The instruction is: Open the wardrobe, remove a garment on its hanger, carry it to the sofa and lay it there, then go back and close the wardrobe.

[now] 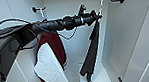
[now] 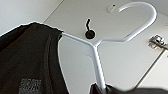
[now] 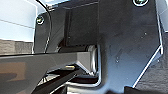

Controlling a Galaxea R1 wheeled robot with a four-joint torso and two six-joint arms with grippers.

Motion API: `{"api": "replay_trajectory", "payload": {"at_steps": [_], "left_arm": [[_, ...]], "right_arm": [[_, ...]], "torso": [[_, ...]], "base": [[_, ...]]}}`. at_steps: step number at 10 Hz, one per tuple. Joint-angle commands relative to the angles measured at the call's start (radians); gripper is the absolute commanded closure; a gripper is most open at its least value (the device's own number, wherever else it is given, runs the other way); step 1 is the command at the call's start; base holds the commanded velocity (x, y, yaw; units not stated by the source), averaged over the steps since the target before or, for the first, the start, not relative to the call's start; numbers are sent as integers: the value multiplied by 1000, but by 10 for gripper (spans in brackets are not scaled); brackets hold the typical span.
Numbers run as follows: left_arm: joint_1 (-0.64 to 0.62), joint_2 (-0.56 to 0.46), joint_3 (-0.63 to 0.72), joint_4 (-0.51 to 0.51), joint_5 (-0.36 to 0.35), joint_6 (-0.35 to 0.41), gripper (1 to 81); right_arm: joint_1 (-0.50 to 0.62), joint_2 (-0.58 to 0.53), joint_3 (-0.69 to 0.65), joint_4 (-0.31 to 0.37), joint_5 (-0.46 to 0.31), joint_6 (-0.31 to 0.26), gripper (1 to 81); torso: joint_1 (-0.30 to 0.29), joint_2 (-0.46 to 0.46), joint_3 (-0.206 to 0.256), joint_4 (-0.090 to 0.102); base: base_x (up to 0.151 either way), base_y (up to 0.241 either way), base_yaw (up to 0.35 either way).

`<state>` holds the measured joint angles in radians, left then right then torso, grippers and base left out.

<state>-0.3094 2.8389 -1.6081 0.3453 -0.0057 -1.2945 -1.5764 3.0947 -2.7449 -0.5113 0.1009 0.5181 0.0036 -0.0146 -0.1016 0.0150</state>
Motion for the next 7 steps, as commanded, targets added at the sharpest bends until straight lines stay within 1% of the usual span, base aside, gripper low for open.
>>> {"api": "replay_trajectory", "payload": {"at_steps": [1,3,7], "left_arm": [[-167,-18,31,35,-40,15,811],[-145,-12,98,40,-36,15,811],[-86,48,108,38,-40,15,811]], "right_arm": [[29,14,8,-10,-46,-3,10],[31,14,10,-10,-46,-3,10],[31,14,8,-10,-46,-3,10]], "torso": [[0,0,0,0],[0,0,0,0],[0,0,0,0]], "base": [[0,0,0],[0,0,0],[0,0,0]]}}
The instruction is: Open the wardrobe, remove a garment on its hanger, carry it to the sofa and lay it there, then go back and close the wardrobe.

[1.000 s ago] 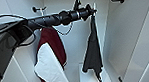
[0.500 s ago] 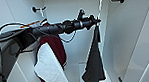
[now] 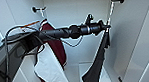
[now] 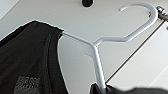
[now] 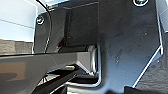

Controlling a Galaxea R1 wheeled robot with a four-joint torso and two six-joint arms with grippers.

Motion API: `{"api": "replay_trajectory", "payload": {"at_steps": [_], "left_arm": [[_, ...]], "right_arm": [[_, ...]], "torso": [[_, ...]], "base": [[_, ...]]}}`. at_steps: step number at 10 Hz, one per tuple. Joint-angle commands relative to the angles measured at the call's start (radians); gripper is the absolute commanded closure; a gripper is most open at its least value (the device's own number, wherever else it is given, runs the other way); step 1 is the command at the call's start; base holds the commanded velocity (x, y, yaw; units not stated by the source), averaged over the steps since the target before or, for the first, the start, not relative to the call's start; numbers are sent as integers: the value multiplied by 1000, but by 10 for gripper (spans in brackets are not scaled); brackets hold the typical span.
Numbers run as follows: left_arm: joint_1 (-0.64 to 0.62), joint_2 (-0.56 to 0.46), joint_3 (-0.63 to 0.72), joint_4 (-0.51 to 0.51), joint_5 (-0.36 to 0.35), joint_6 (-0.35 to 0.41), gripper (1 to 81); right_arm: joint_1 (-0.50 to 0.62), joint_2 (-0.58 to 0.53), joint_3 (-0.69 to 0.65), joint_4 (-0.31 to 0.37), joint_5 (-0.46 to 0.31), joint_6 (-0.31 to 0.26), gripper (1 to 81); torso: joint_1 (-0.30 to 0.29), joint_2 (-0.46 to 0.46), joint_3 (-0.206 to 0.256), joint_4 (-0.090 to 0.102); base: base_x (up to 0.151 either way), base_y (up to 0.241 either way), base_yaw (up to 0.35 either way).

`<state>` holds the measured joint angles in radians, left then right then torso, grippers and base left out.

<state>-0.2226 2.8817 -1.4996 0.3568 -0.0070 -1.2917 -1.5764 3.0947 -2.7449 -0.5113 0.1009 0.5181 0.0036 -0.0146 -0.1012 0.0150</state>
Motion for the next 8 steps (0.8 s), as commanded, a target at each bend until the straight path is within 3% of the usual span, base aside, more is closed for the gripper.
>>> {"api": "replay_trajectory", "payload": {"at_steps": [1,5,8], "left_arm": [[-166,13,5,27,-42,12,811],[-139,104,-90,27,-36,14,811],[-137,148,-77,31,-36,14,811]], "right_arm": [[31,14,8,-10,-46,-3,10],[31,14,7,-10,-46,-3,10],[32,14,7,-10,-43,-3,10]], "torso": [[0,0,0,0],[0,0,0,0],[0,0,0,0]], "base": [[0,0,0],[0,0,0],[0,0,0]]}}
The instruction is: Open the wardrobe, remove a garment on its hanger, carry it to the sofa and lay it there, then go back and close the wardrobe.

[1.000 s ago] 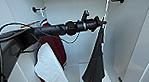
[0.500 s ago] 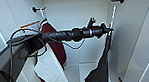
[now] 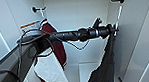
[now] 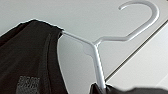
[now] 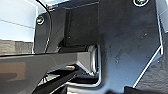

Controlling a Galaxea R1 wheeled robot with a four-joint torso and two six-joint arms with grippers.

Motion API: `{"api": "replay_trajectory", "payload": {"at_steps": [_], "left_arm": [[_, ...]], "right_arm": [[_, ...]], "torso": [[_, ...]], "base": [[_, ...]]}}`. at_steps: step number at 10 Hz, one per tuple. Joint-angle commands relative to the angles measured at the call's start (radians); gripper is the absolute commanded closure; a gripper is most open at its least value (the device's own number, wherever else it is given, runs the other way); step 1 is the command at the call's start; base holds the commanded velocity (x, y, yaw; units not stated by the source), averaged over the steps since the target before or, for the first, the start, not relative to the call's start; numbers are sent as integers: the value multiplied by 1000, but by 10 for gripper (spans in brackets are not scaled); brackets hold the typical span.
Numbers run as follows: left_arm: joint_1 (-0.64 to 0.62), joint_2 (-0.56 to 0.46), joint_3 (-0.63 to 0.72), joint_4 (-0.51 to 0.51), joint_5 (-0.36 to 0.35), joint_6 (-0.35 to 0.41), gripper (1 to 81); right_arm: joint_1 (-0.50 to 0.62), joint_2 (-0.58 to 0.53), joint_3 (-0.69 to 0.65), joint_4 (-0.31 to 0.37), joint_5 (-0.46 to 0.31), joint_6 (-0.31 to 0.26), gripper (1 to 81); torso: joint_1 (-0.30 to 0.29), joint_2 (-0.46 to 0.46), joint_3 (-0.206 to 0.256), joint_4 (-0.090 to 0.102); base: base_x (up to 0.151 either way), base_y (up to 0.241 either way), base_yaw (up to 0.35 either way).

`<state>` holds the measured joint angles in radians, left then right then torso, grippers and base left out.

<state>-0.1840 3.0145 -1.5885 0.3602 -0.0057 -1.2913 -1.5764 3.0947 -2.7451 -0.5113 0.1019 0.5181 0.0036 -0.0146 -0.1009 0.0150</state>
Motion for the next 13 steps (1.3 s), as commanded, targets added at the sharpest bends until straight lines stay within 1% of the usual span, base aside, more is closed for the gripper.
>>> {"api": "replay_trajectory", "payload": {"at_steps": [1,4,5,12,13], "left_arm": [[-168,23,27,28,-39,12,811],[-156,26,65,26,-46,12,811],[-151,21,76,28,-48,12,811],[-136,-2,114,28,-53,17,811],[-136,-9,119,28,-74,17,811]], "right_arm": [[31,14,6,-10,-44,-3,10],[31,14,6,-10,-44,-3,10],[31,14,7,-10,-44,-3,10],[31,12,6,-10,-44,-3,10],[32,12,6,-10,-44,-3,10]], "torso": [[0,0,0,0],[0,0,0,0],[0,0,0,0],[-1,0,0,0],[0,0,0,0]], "base": [[0,0,0],[0,0,0],[-71,0,0],[-97,0,0],[-108,0,0]]}}
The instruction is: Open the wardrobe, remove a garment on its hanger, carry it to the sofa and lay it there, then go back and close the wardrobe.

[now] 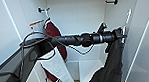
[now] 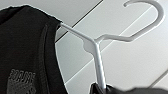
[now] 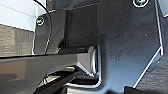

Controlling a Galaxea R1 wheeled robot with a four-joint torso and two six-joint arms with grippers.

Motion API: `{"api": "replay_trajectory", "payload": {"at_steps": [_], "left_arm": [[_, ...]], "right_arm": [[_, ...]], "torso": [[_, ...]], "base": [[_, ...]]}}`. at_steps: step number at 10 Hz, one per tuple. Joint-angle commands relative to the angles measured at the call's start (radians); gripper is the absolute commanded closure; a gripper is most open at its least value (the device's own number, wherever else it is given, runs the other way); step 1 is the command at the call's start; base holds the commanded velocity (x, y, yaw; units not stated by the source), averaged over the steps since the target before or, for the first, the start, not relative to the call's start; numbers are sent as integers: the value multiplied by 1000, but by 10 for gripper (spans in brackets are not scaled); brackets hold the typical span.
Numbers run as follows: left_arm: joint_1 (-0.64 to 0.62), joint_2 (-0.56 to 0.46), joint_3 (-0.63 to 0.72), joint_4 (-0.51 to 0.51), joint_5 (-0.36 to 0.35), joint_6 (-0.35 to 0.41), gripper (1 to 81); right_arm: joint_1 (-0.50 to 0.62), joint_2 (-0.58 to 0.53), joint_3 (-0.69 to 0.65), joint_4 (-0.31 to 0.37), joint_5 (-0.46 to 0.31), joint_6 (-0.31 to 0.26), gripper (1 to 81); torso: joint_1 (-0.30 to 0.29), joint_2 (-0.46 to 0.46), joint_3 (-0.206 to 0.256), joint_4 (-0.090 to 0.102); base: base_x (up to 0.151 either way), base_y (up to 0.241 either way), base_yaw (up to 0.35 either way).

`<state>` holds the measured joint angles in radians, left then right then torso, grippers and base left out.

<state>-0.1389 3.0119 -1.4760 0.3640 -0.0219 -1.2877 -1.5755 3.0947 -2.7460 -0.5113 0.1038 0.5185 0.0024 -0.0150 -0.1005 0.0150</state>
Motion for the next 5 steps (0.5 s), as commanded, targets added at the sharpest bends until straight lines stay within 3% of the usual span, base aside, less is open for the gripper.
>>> {"api": "replay_trajectory", "payload": {"at_steps": [1,5], "left_arm": [[-181,-16,11,24,-73,13,811],[-158,-51,39,24,-124,10,811]], "right_arm": [[31,12,6,-10,-46,-3,10],[33,12,6,-10,-47,-3,10]], "torso": [[0,0,0,0],[0,0,0,0]], "base": [[-108,0,0],[-110,0,0]]}}
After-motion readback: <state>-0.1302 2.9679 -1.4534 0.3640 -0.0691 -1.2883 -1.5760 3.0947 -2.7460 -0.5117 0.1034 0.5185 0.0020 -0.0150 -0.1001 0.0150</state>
